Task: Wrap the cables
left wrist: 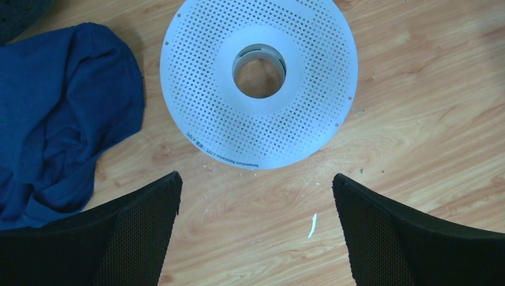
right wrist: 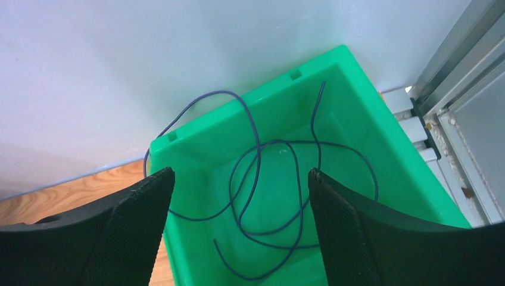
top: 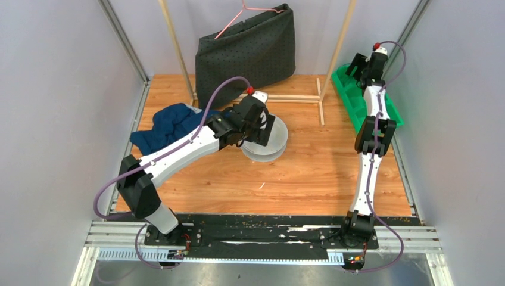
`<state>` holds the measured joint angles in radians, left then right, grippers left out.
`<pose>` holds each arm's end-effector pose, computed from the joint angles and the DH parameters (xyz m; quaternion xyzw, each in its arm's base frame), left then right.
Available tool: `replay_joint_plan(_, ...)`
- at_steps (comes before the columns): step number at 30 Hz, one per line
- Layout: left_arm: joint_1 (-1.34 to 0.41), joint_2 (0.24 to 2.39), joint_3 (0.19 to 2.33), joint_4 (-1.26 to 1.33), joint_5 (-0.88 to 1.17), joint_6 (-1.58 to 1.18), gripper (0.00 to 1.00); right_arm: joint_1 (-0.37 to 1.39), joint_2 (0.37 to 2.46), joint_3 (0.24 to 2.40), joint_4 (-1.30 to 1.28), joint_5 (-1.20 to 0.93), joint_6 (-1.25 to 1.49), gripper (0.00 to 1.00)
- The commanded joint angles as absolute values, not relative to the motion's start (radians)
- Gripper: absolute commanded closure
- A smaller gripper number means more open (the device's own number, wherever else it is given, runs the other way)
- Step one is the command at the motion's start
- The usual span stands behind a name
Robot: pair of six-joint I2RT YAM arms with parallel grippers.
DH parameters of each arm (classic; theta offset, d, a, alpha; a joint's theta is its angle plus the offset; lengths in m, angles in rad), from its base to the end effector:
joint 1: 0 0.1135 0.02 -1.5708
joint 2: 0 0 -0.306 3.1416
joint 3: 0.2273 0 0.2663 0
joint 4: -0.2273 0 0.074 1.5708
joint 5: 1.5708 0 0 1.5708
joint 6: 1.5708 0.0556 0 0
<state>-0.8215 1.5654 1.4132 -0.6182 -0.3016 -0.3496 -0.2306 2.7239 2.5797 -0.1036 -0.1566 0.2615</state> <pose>0.2676 -0.2634 0.3510 0.1560 0.8990 -0.0976 0.3975 0.6738 -0.1493 0.2281 0.1450 0.7747 0.0712 0.6114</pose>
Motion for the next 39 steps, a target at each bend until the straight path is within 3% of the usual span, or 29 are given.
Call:
replay_joint_plan(1,-0.828,1.623,1.493,-0.694,-0.339,-0.329,0.00,-0.229,2.786,2.623,-0.045,-0.116,0.265,0.15)
replay_joint_plan(6,-0.828,1.644,1.519,-0.710,-0.358,-0.323,0.00,-0.220,2.781,2.624,-0.100,-0.102,0.251,0.16)
replay_joint_plan(11,-0.828,1.669,1.558,-0.713,-0.376,-0.291,0.00,-0.222,2.626,2.421,-0.158,-0.055,0.255,0.15)
replay_joint_plan(16,-0.828,1.724,1.639,-0.741,-0.375,-0.252,0.00,-0.227,2.610,2.513,-0.359,-0.025,0.229,0.15)
replay_joint_plan(32,-0.828,1.735,1.683,-0.770,-0.442,-0.227,0.00,-0.262,2.485,2.446,-0.733,-0.080,0.170,0.12)
replay_joint_plan(39,-0.828,1.732,1.668,-0.753,-0.448,-0.238,0.00,-0.262,2.523,2.443,-0.587,-0.123,0.160,0.25)
